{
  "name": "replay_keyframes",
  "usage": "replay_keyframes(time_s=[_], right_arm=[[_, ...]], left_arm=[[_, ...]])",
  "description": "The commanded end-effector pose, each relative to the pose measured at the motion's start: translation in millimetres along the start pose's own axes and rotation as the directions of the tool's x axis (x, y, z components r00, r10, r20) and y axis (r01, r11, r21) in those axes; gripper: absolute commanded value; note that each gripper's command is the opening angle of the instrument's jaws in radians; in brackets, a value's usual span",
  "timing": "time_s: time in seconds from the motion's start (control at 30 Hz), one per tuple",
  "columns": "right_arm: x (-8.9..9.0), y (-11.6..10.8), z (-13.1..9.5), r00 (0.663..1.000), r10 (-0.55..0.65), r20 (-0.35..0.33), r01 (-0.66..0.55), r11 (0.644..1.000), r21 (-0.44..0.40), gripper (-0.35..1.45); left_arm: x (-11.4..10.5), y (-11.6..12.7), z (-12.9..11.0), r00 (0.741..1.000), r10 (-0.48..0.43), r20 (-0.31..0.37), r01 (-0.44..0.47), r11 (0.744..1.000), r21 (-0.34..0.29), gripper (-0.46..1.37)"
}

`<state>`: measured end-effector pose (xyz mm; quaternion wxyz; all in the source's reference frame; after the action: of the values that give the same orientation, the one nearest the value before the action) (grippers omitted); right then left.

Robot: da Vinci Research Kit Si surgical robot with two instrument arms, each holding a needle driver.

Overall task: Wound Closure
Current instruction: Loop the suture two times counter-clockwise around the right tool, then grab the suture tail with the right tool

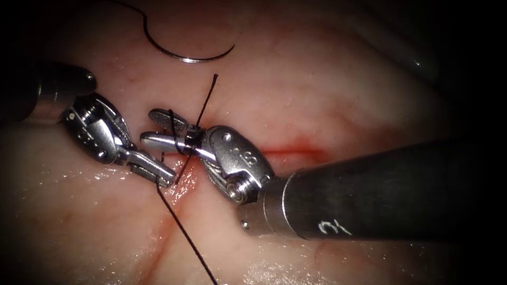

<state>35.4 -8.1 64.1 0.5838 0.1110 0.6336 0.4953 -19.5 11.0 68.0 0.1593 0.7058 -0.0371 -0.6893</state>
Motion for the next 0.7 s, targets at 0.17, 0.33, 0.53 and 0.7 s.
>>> replay_keyframes(time_s=[0.17, 0.33, 0.53, 0.7], right_arm=[[0.3, -0.1, -0.3, 0.996, 0.090, -0.013, -0.091, 0.993, -0.077, 0.80], [0.5, 0.1, -1.0, 0.996, 0.087, -0.023, -0.089, 0.986, -0.139, 0.80], [0.7, 1.0, -1.6, 0.995, 0.095, -0.022, -0.098, 0.971, -0.220, 0.86], [0.8, 1.8, -2.2, 0.992, 0.121, -0.033, -0.126, 0.955, -0.270, 0.81]], left_arm=[[-0.9, 0.0, -0.6, 1.000, 0.002, -0.002, -0.002, 1.000, -0.010, -0.35], [-1.4, 0.0, -1.1, 1.000, -0.003, 0.006, 0.003, 1.000, -0.006, -0.35], [-1.5, -1.0, -1.0, 1.000, -0.017, 0.015, 0.017, 1.000, 0.003, -0.35], [-1.7, -1.4, -0.4, 1.000, -0.025, 0.019, 0.025, 1.000, 0.008, -0.35]])
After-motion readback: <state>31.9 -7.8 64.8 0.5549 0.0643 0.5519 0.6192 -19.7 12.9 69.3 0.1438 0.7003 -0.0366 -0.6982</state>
